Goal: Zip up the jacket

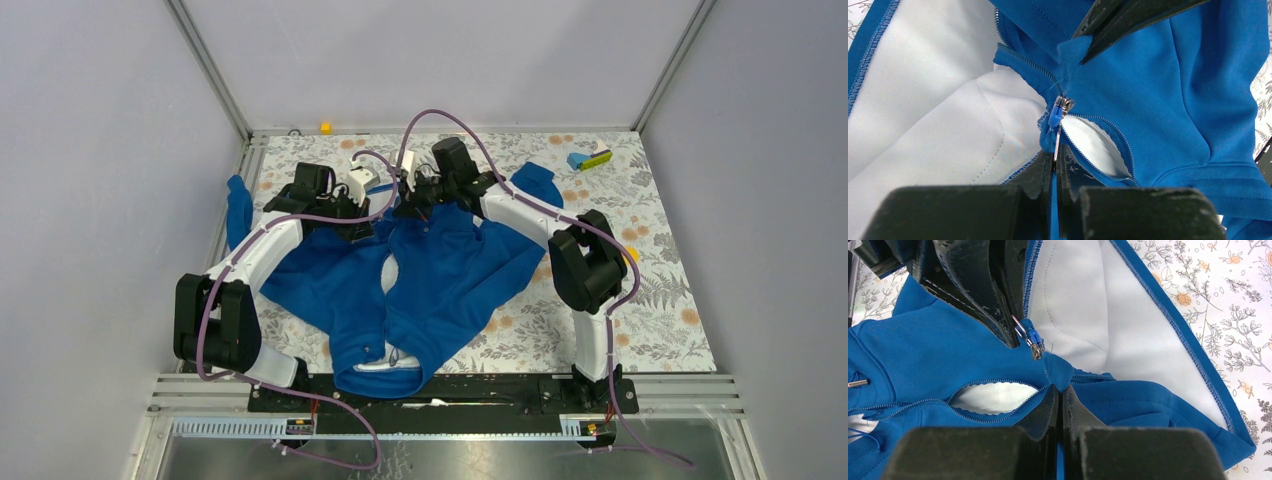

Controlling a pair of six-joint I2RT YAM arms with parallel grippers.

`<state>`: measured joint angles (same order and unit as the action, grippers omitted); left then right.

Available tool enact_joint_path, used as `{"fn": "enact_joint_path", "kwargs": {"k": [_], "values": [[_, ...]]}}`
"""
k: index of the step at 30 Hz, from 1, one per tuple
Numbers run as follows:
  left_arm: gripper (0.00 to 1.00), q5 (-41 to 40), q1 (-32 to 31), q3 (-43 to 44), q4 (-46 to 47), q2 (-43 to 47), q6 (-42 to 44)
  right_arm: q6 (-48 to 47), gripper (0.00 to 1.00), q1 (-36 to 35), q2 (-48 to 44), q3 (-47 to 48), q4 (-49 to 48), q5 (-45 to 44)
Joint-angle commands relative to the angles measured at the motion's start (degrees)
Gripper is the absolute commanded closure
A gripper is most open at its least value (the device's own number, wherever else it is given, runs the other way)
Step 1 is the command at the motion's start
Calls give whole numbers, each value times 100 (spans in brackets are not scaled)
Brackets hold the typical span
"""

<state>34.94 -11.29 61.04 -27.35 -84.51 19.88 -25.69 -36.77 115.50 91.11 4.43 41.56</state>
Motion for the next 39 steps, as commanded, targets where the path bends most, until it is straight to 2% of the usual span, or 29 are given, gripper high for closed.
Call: {"fn": "enact_joint_path", "kwargs": {"k": [1,26,33,39], "values": [[100,310,13,234,135,42,7,42,100,-145,33,275,-127,151],[100,550,4,154,255,221,51,576,100,-218,-146,49,-969,476],[100,472,7,120,261,306,85,-88,100,-287,-416,-332,-906,718],[100,477,-45,35,207,431,285,-362,100,-309,-444,-497,-950,398]]}}
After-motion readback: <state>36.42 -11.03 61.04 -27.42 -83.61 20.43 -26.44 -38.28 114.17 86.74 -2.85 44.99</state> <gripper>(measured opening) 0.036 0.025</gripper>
